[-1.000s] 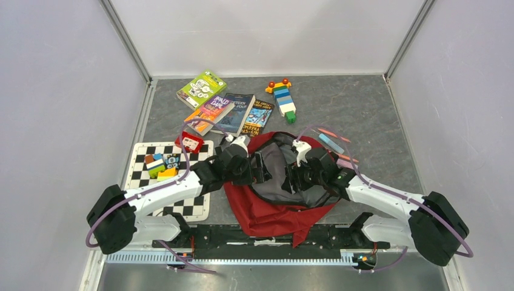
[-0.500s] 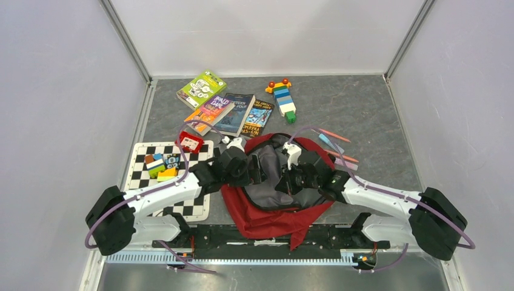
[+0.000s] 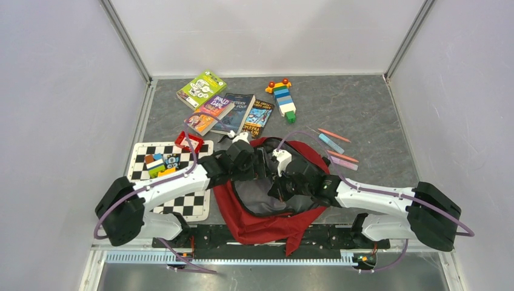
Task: Pack the student bag
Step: Adjust the student bag at the center of the board.
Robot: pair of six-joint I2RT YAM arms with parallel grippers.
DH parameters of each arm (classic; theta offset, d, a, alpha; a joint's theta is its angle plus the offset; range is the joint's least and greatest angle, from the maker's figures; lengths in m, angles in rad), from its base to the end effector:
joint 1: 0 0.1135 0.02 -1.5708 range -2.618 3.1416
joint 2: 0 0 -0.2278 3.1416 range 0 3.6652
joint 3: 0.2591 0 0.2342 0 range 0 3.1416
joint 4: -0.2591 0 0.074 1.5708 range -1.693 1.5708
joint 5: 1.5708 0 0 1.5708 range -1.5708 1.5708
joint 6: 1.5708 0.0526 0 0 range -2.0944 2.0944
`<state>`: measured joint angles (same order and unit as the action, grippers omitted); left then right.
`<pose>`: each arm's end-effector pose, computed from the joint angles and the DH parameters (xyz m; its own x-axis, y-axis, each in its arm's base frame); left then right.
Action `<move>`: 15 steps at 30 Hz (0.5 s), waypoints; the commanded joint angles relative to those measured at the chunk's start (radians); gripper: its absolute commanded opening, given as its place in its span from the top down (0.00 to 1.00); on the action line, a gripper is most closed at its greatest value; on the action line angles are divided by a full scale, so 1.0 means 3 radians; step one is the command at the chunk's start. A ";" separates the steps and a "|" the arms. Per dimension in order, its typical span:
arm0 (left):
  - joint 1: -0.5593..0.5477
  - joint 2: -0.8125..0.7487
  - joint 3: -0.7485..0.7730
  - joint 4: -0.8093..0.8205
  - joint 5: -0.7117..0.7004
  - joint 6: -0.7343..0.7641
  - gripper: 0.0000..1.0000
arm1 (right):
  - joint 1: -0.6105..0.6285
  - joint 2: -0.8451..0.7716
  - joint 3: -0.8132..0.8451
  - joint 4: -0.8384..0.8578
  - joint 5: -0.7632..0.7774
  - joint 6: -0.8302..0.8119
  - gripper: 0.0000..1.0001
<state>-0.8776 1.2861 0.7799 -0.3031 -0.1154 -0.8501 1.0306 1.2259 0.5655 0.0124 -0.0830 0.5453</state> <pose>0.1773 -0.2040 0.1835 -0.8412 -0.1554 -0.5180 0.1232 0.8775 -0.4634 0.1297 0.2247 0.1601 -0.7263 -0.2061 -0.6557 -0.5987 0.6582 0.4563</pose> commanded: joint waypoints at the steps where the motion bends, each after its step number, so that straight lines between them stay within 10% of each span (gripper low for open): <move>1: -0.0051 0.0190 0.0197 -0.0035 -0.0093 0.0037 0.00 | 0.0044 -0.0049 0.0196 0.0017 0.0201 -0.0030 1.00; 8: -0.0117 0.0479 0.0299 -0.0087 -0.0096 0.0154 0.14 | 0.0066 -0.0170 0.0381 -0.0453 0.0565 -0.0201 0.94; 15: -0.0117 0.0317 0.0181 -0.0140 -0.0250 0.0333 0.68 | 0.0053 -0.0336 0.1243 -0.1826 0.1344 -0.0694 0.22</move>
<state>-0.9115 1.4204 0.8425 -0.3317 -0.1349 -0.8143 1.0454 1.1919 0.7895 -0.3218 0.1341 0.4385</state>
